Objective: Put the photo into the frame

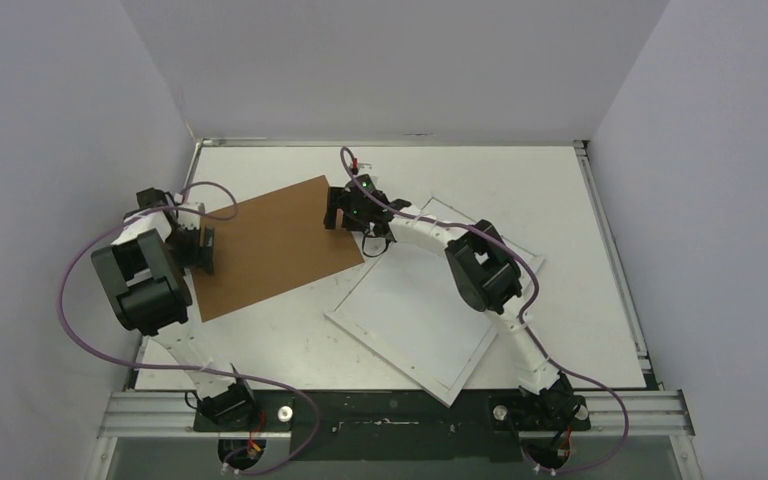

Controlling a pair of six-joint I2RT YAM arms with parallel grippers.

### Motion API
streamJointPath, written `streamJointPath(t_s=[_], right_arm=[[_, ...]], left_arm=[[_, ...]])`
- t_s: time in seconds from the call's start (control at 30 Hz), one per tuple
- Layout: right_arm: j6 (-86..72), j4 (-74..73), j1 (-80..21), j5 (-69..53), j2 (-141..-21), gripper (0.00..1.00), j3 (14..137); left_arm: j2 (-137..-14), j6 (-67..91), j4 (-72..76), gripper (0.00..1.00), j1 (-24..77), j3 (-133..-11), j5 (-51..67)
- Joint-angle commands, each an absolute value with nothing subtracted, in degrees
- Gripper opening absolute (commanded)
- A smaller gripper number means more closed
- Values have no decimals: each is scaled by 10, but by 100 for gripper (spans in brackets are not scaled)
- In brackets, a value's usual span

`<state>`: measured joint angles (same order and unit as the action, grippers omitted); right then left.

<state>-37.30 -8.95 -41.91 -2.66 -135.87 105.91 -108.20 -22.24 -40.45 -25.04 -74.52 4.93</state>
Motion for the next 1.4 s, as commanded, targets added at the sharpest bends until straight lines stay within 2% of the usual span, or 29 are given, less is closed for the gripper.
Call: streamJointPath(t_s=[0.0, 0.27, 0.4, 0.57, 0.77, 1.37], right_arm=[[-395, -89, -425, -29, -1382, 91, 1081], [-448, -61, -439, -66, -1371, 91, 1056], [-474, -47, -446, -69, -1338, 90, 1015], [-496, -23, -455, -94, -1318, 90, 979], [-514, -13, -489, -116, -1309, 89, 944], [-532, -25, -534, -111, -1277, 86, 891]], left_arm=[[-1108, -204, -386, 65, -268, -748, 49], [-1137, -241, -348, 42, -268, -728, 14], [-1136, -266, -358, 36, -268, -727, 34], [-1150, -272, -391, 39, -268, -756, 61], [-1145, -276, -404, 47, -274, -773, 71], [-1140, -311, -407, 56, -306, -826, 37]])
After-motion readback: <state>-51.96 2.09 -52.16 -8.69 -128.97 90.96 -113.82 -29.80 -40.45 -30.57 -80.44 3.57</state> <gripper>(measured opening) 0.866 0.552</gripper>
